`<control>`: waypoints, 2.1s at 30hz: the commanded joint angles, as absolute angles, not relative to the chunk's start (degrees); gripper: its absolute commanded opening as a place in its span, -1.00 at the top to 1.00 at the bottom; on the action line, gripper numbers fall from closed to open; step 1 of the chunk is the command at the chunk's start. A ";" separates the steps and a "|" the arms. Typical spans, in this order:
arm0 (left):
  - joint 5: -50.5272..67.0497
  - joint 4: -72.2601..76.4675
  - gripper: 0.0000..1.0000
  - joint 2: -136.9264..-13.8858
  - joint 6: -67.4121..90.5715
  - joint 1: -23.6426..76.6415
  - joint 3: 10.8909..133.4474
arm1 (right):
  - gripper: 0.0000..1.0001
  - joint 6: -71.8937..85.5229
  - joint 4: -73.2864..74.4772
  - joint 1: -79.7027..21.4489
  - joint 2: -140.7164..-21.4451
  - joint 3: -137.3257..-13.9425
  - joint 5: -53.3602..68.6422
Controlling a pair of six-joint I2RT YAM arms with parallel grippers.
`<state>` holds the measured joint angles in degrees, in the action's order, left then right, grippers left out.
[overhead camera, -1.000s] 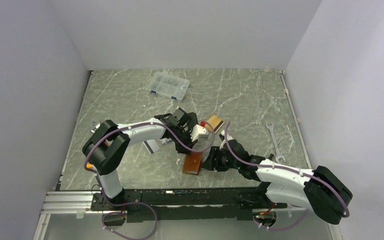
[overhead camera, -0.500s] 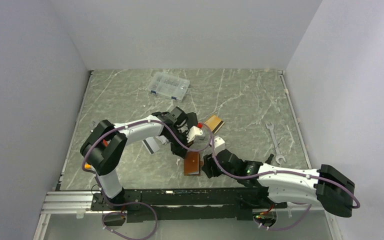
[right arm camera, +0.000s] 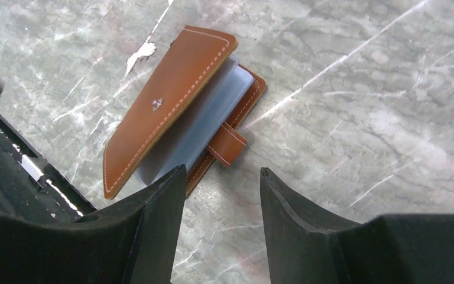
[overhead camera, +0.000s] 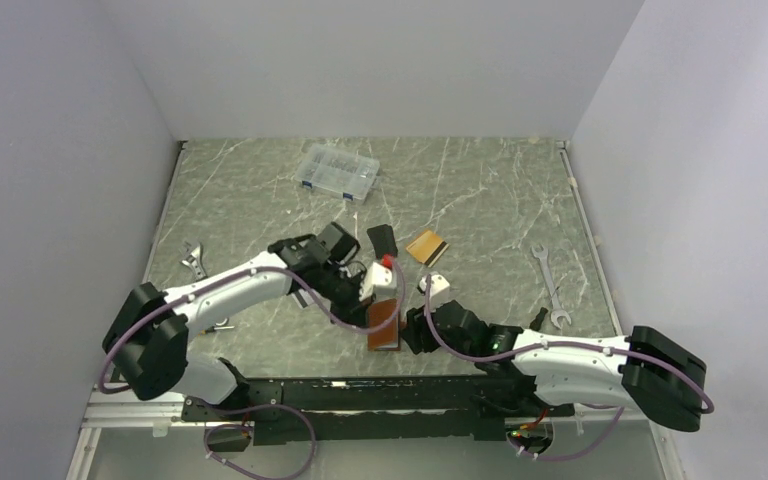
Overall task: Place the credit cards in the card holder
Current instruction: Place the card holder at the center of the board, then close the card holder at the center of the board.
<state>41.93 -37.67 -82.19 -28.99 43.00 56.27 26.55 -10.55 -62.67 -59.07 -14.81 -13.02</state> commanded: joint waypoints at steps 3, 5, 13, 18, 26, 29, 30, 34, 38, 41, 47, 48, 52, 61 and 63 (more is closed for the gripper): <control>28.86 -42.22 1.00 -79.71 -39.03 51.88 54.98 | -0.02 34.65 -16.54 -62.67 -60.95 -13.12 -14.47; 26.33 -44.04 1.00 -77.05 -41.46 52.77 55.35 | -0.03 35.68 -15.99 -62.60 -60.00 -13.07 -15.65; 19.39 -37.84 0.99 -81.20 -31.12 60.94 57.33 | -0.09 37.51 -13.25 -52.80 -48.14 -11.14 -8.69; 15.66 -37.83 0.88 -84.36 -23.86 67.93 60.63 | -0.13 34.84 -7.46 -50.84 -44.36 -12.81 -7.06; 0.16 -30.49 0.88 -87.06 -24.11 73.38 57.15 | -0.12 38.68 -11.02 -48.02 -44.73 -10.27 -4.01; -2.24 -27.62 0.91 -87.00 -27.12 73.37 53.33 | -0.12 38.84 -10.73 -47.99 -45.65 -10.37 -3.32; -2.94 -27.01 0.92 -87.09 -28.23 73.32 52.31 | -0.12 38.64 -10.59 -47.91 -45.72 -10.41 -3.32; -3.81 -25.10 0.97 -86.08 -29.09 70.07 49.37 | -0.11 37.62 -10.11 -47.90 -44.69 -9.84 -3.30; -5.50 -22.75 1.00 -84.40 -29.11 64.62 47.83 | -0.11 36.69 -10.97 -48.87 -44.30 -8.89 -3.34; -4.07 -22.12 1.00 -82.83 -28.73 58.90 48.74 | -0.10 36.58 -11.34 -49.61 -45.89 -9.54 -3.79; 7.79 -24.12 0.97 -80.26 -28.08 53.99 49.46 | -0.11 36.27 -12.39 -53.76 -48.23 -10.11 -6.44; 12.67 -25.91 0.95 -79.18 -28.97 53.83 49.21 | -0.10 36.24 -12.17 -55.19 -48.07 -9.97 -7.96; 20.85 -28.69 0.75 -76.90 -28.41 54.22 48.15 | -0.10 33.50 -11.23 -58.98 -48.60 -10.54 -10.97; 13.71 -22.84 0.32 -79.62 -28.97 62.04 46.75 | -0.08 30.60 -11.60 -59.58 -53.66 -13.18 -12.94; 12.65 -21.07 0.32 -80.61 -30.03 62.71 45.99 | -0.08 32.56 -12.86 -59.52 -50.91 -10.91 -14.38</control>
